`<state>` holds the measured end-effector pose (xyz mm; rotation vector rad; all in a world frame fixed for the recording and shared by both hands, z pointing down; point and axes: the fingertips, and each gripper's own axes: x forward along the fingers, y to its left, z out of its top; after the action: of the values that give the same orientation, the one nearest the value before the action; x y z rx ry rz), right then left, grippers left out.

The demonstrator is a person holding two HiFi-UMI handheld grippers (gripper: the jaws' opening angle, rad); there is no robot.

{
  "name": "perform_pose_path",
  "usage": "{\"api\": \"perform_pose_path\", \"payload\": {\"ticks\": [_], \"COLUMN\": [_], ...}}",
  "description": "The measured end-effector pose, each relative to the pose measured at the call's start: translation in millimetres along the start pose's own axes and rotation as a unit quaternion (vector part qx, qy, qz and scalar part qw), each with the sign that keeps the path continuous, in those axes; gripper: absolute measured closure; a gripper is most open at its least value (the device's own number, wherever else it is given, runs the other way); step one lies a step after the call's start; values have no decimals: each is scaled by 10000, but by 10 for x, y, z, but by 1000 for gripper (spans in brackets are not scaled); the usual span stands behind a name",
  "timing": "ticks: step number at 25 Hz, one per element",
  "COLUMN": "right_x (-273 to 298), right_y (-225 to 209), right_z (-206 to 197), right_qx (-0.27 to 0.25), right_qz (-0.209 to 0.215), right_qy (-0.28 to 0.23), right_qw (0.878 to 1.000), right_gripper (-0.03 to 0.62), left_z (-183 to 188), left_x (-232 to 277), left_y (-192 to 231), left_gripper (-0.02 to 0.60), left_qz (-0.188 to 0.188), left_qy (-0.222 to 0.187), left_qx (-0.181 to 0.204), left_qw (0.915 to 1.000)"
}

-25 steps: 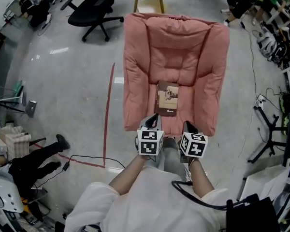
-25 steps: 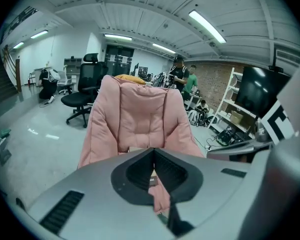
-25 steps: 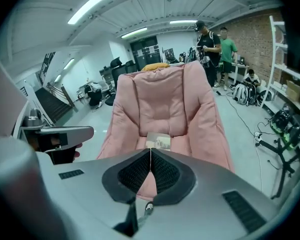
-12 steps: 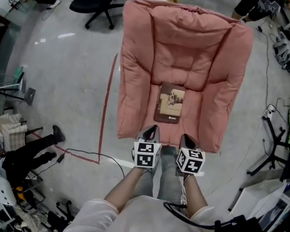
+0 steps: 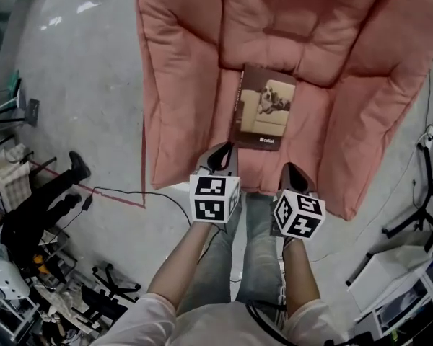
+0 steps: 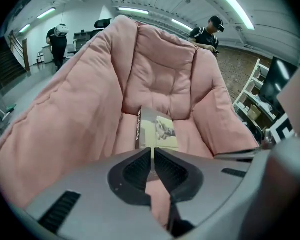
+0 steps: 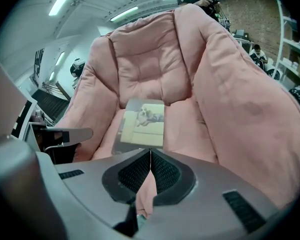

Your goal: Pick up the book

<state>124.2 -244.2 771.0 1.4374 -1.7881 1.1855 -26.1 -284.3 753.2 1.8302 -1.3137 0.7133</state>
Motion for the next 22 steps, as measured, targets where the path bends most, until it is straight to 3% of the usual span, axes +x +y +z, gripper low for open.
{"api": "perform_pose_path", "payload": {"ticks": [4, 6, 11, 14, 22], "right_x": [212, 296, 482, 548, 645], "right_y": [-47, -53, -108, -179, -323], "right_z": [18, 28, 39, 43, 45], "right_qx": [3, -18, 32, 108, 243], "right_qz": [26, 44, 69, 36, 6], "right_qy": [2, 35, 126, 164, 238], "right_qw": [10000, 10000, 9999, 9998, 9994], "right_gripper": [565, 565, 565, 565, 564], "left_z": [-79, -122, -201, -194, -273], "left_x": [187, 283, 584, 730, 1038], "left_y": [105, 143, 259, 298, 291], "left_gripper": [559, 498, 452, 361, 262], "left_qz": [-4, -9, 42, -42, -278], "left_qy": [30, 75, 166, 191, 746], "left_qx": [-71, -130, -178, -336, -616], "left_qw": [10000, 9999, 9997, 9992, 9949]}}
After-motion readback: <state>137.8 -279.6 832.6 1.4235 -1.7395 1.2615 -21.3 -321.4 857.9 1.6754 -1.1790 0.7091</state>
